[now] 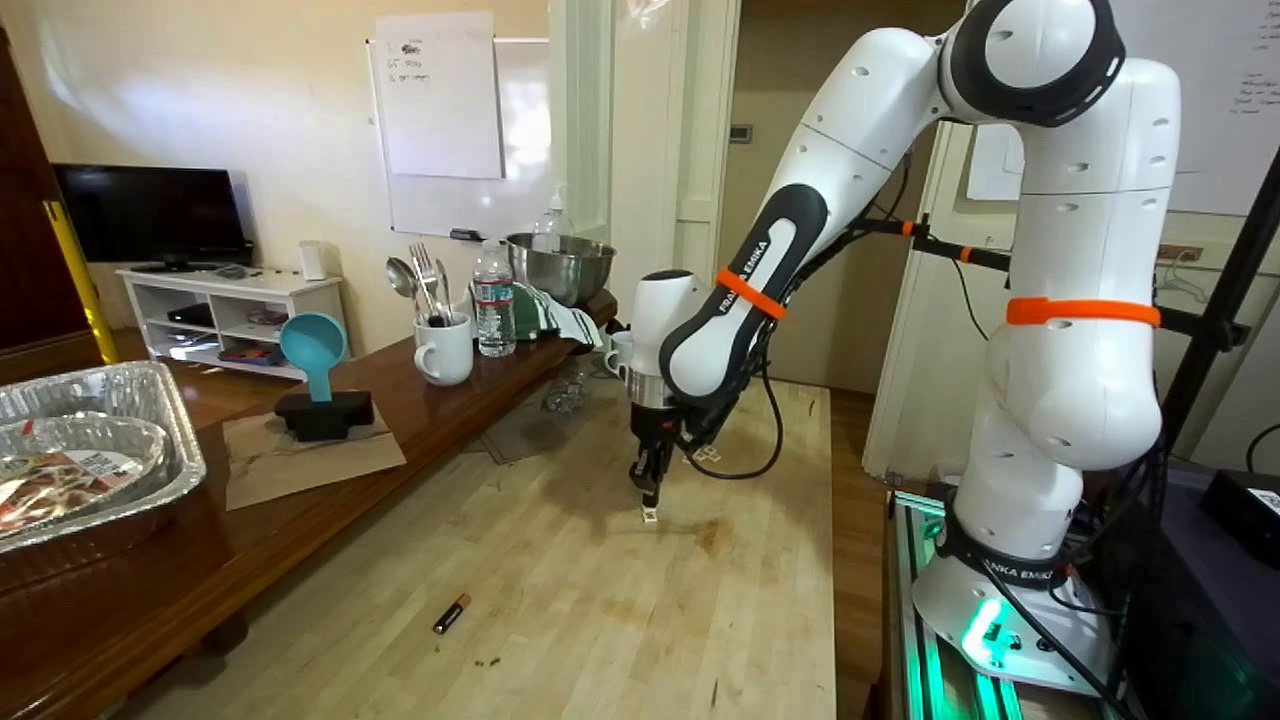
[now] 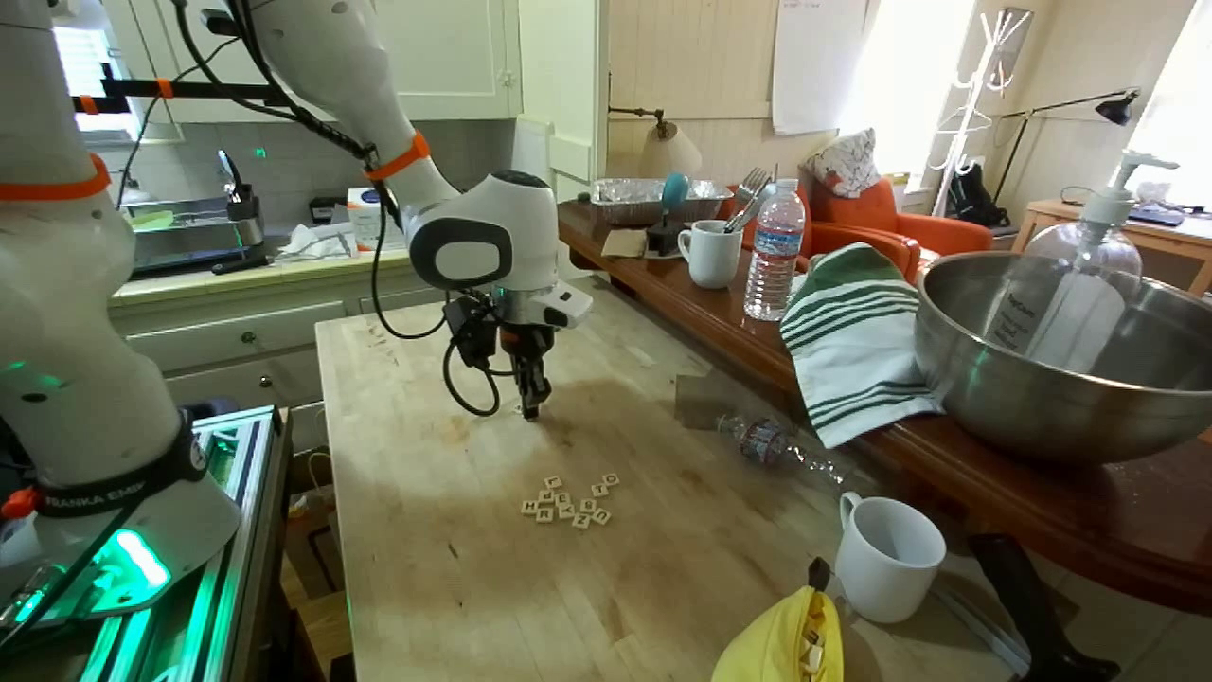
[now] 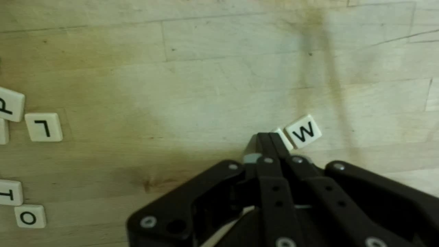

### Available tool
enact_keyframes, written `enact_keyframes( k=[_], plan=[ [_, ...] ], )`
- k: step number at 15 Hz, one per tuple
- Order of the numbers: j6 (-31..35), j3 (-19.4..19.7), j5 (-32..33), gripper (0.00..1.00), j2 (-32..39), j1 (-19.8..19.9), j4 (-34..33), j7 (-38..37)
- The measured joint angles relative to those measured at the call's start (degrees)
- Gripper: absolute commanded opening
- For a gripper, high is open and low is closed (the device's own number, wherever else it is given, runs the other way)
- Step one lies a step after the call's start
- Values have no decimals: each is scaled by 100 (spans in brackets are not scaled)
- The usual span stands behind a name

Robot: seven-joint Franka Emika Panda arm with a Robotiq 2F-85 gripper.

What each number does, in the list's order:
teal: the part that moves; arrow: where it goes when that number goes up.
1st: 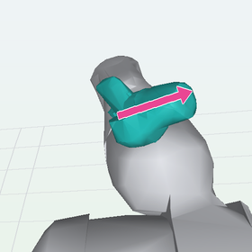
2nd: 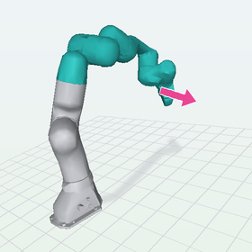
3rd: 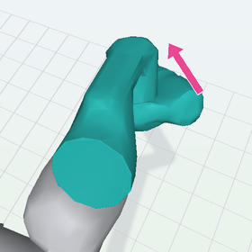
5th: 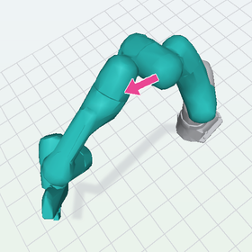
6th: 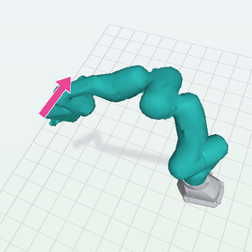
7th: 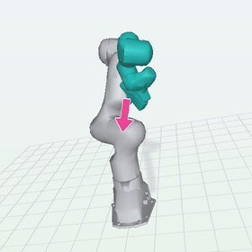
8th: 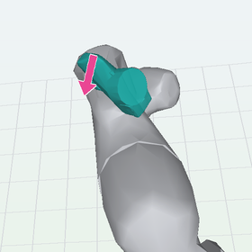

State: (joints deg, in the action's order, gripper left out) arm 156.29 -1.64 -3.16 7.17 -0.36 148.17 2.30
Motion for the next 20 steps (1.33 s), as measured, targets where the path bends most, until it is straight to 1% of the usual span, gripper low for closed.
enact_keyframes(
  k=[11, 20],
  plan=[
    [63, 0, 5, 0, -18, -44, 40, -192],
    [133, -3, 5, 0, -34, -44, 80, -203]
  ],
)
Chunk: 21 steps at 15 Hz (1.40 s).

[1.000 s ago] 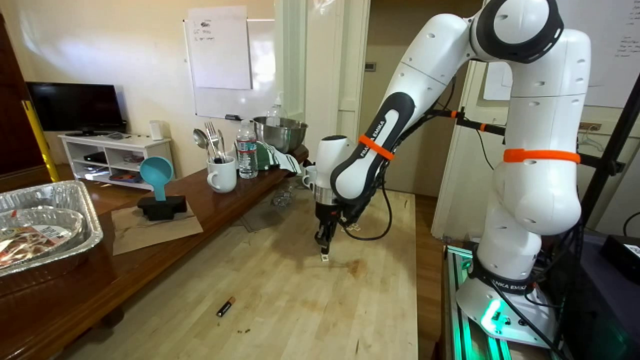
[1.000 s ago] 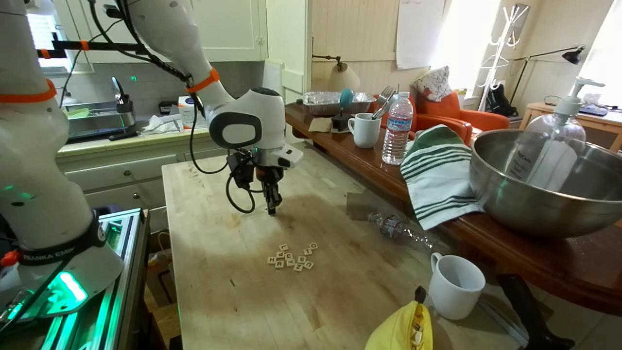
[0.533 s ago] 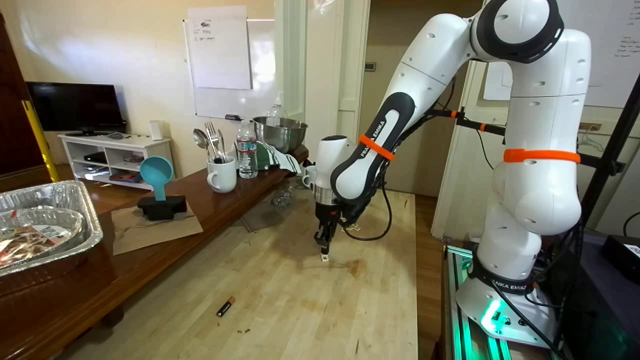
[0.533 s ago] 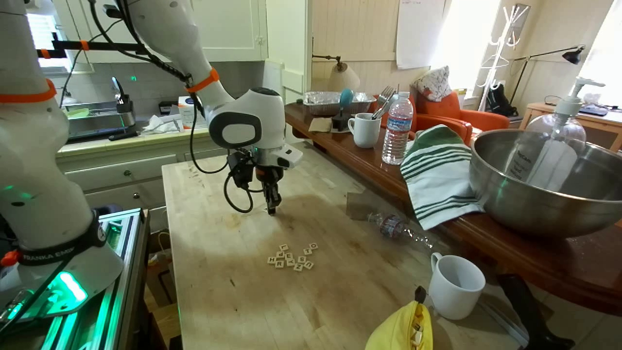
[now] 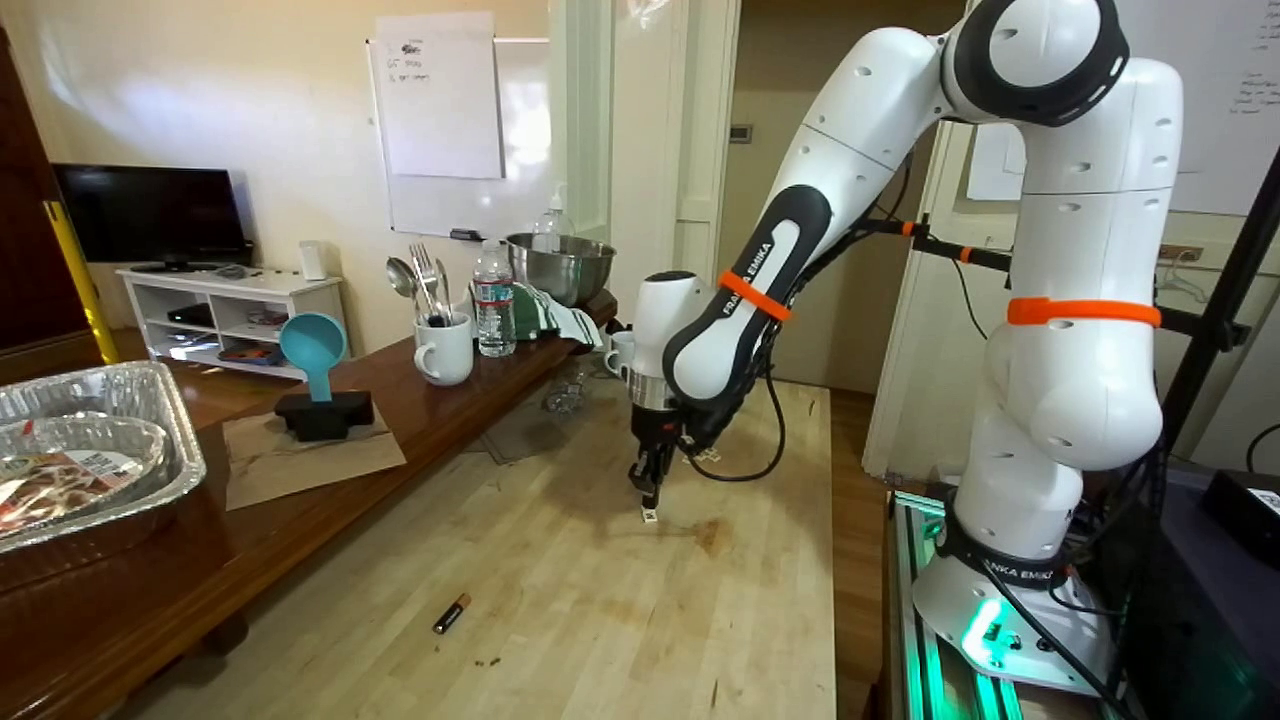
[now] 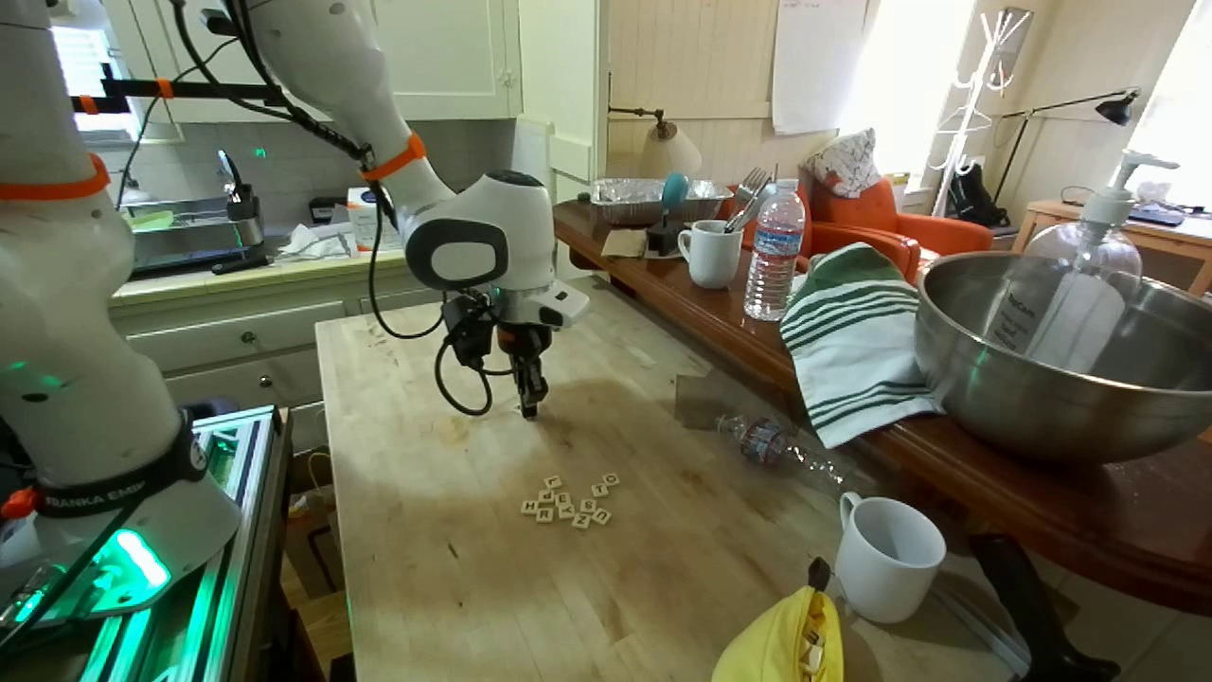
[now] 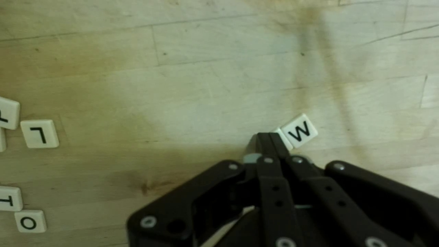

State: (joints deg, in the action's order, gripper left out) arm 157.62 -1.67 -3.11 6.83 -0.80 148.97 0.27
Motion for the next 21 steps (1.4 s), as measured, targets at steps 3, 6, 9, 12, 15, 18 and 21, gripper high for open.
enact_keyframes(
  k=[3, 6, 9, 12, 15, 18, 21],
  plan=[
    [156, -13, 0, 0, -16, 0, 70, 0],
    [301, -34, -8, 0, -43, 0, 147, 0],
    [317, -63, -32, 0, -65, 0, 169, 0],
    [317, -86, -79, 0, -105, 0, 172, 1],
    [317, -97, -99, 0, -150, 0, 173, 1],
    [317, -104, -249, 0, -212, 0, 172, 18],
    [317, -95, -444, 0, -349, 20, 161, 80]
  ],
)
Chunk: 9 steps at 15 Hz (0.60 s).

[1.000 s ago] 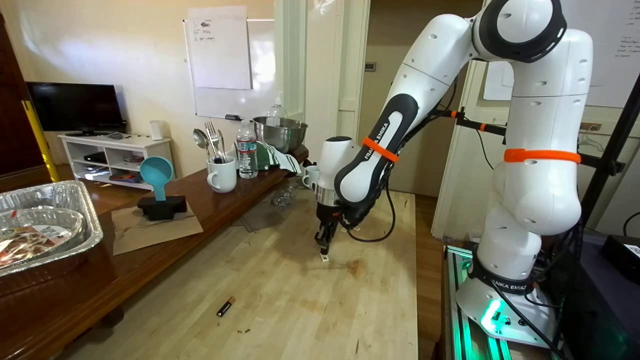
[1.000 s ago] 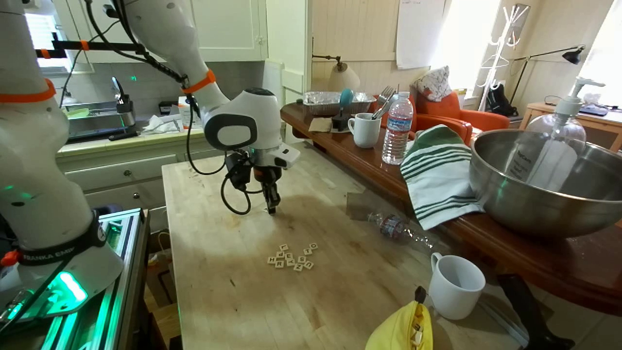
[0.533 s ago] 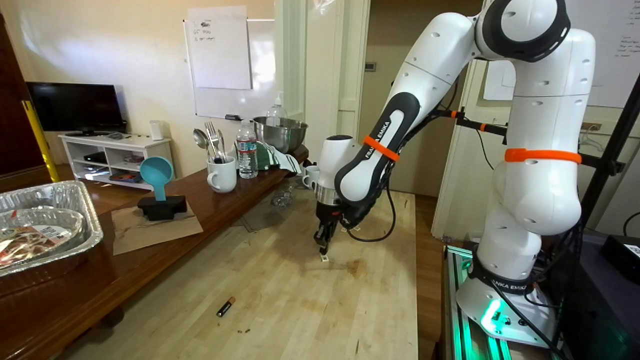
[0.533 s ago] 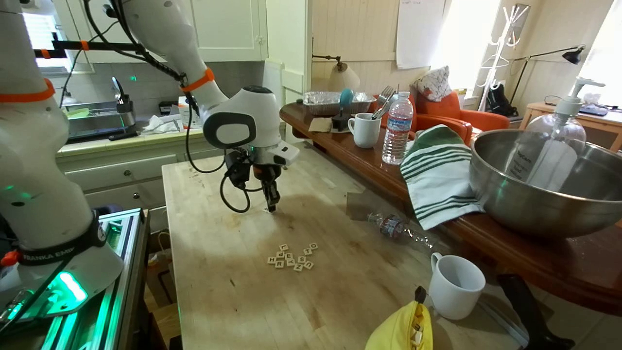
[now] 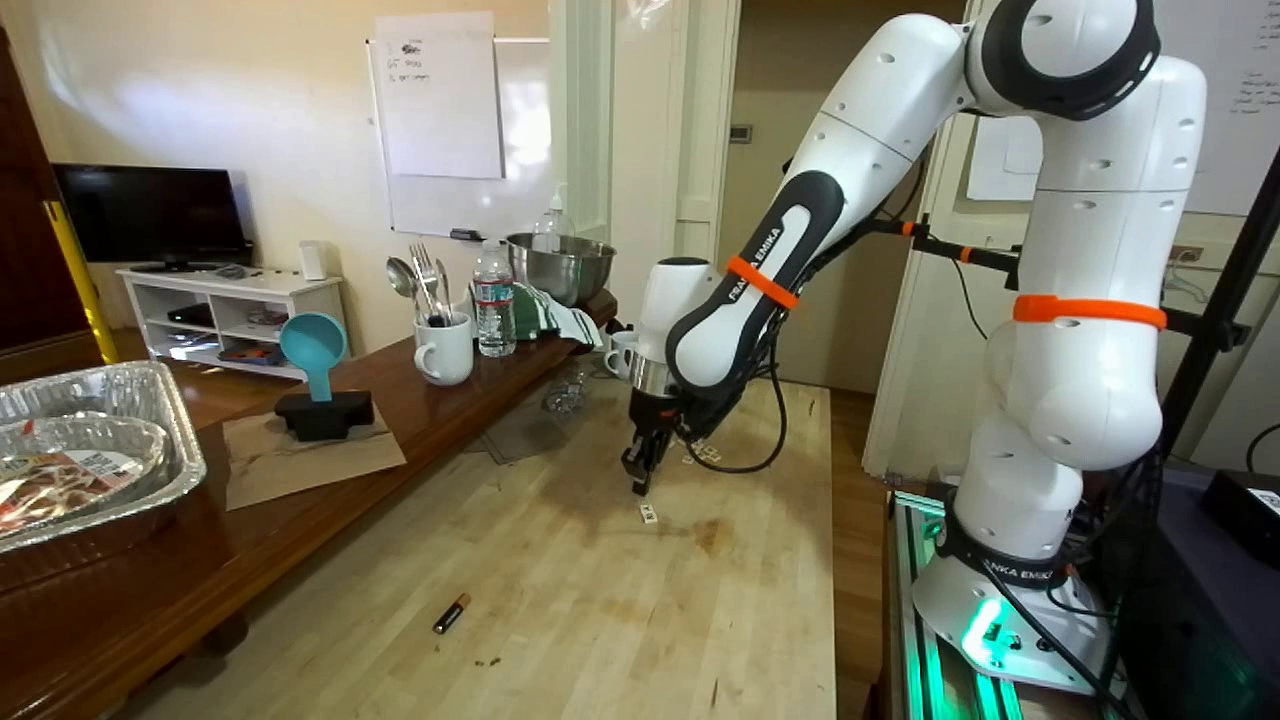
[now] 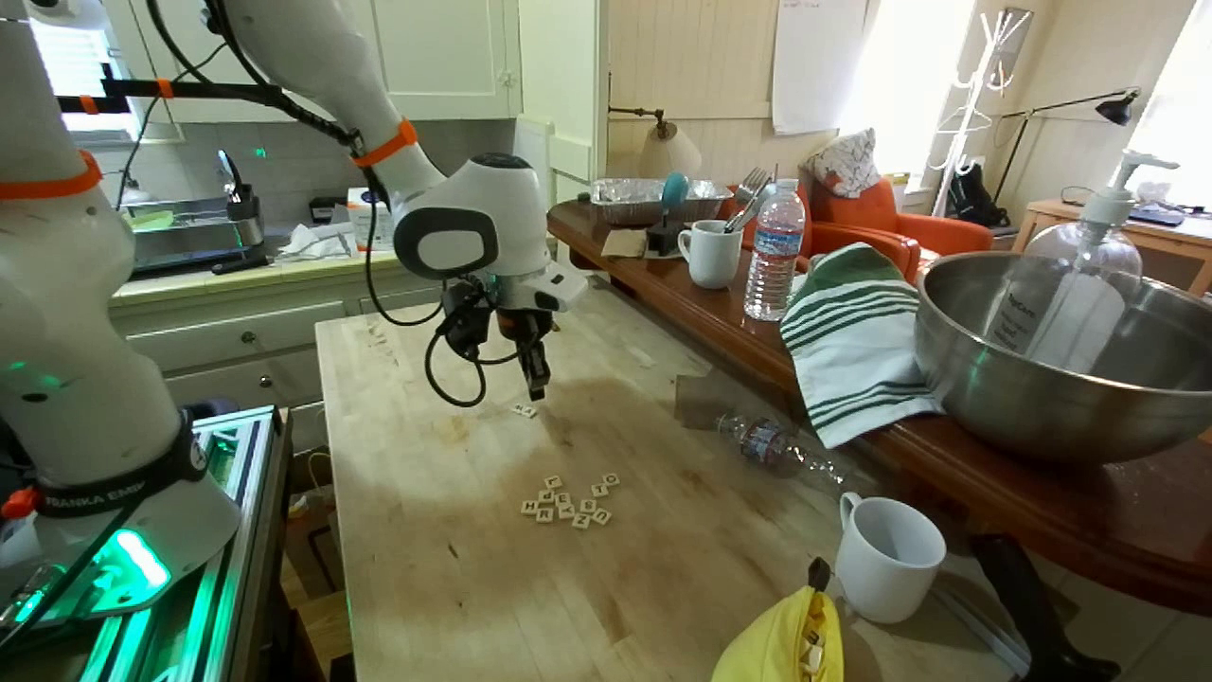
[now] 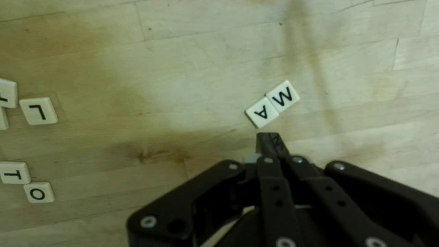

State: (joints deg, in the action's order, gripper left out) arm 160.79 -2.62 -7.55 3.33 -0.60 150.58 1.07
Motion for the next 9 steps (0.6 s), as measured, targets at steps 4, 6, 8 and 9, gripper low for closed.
enact_keyframes(
  k=[4, 6, 8, 9],
  plan=[
    [-107, 123, -23, 0, -191, 75, -46, 70],
    [-222, 233, -20, 0, -258, 152, -75, 321],
    [-453, 370, -15, 0, -307, 255, -130, 734],
    [-596, 442, -14, 0, -322, 314, -177, 995]
  ],
)
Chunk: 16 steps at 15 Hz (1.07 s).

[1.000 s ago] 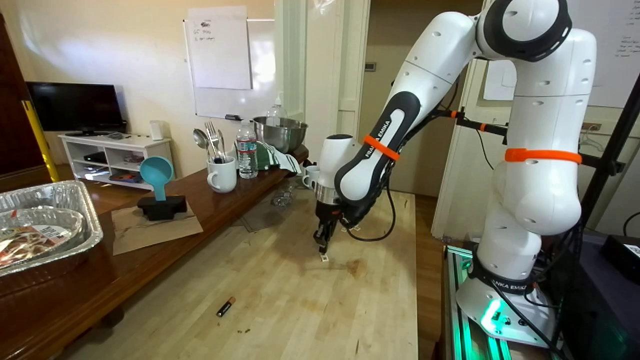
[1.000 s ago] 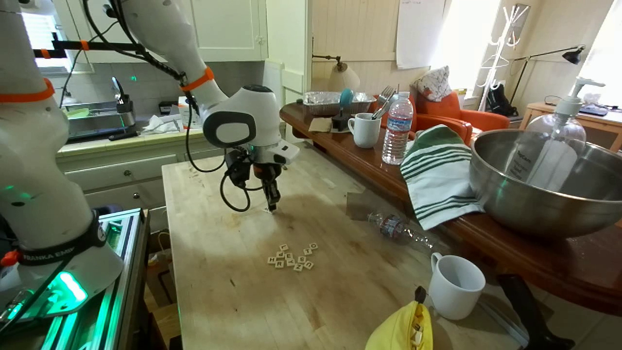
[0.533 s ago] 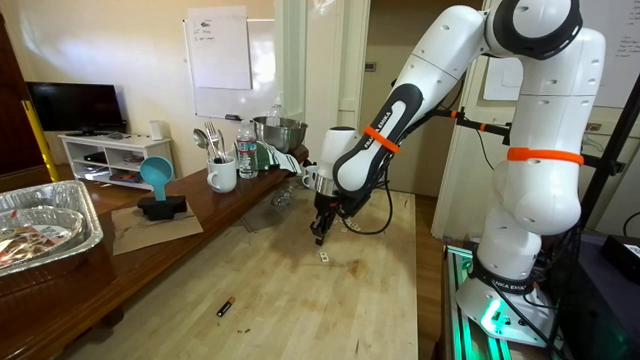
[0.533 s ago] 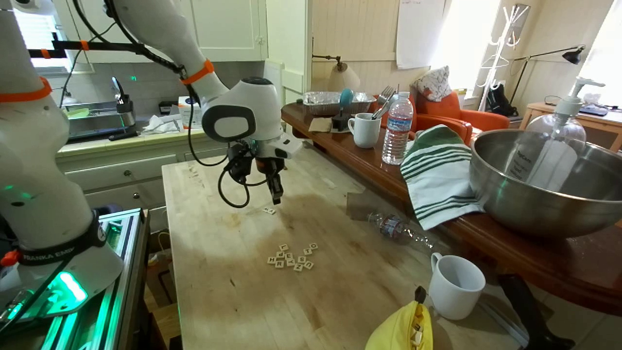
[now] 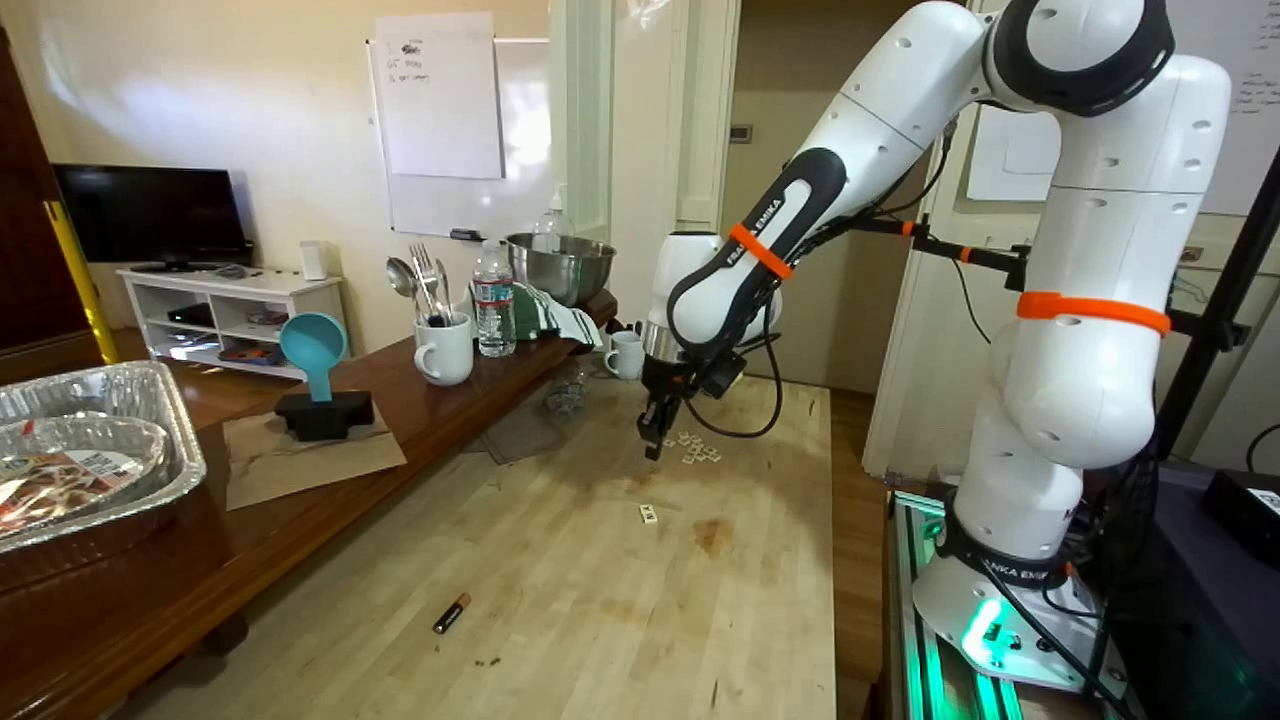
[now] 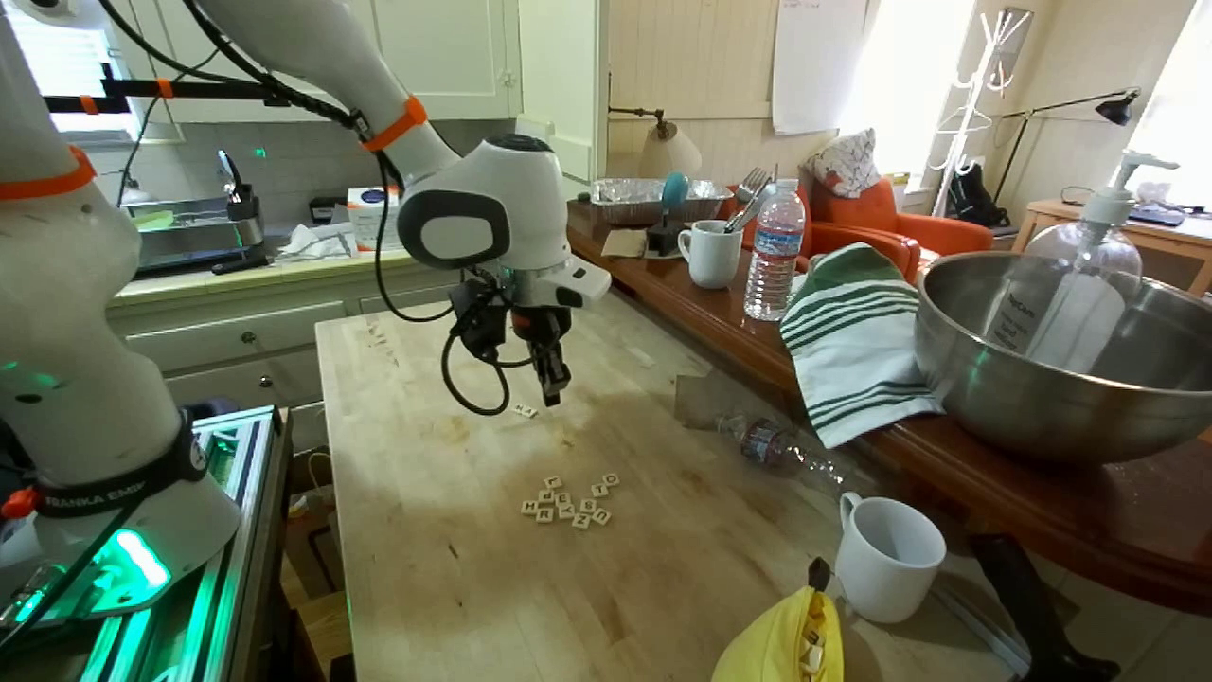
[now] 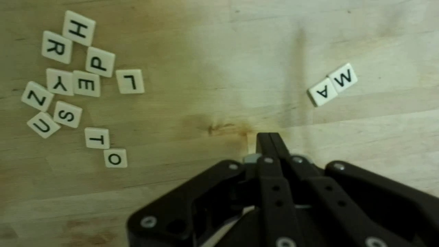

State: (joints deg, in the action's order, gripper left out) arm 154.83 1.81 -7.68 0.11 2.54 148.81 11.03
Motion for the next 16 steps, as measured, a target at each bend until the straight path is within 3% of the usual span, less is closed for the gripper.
enact_keyframes(
  k=[9, 16],
  plan=[
    [-800, 467, 351, 0, 80, 382, -541, 2457],
    [-806, 657, 707, 1, 480, 700, -852, 3638]
  ],
)
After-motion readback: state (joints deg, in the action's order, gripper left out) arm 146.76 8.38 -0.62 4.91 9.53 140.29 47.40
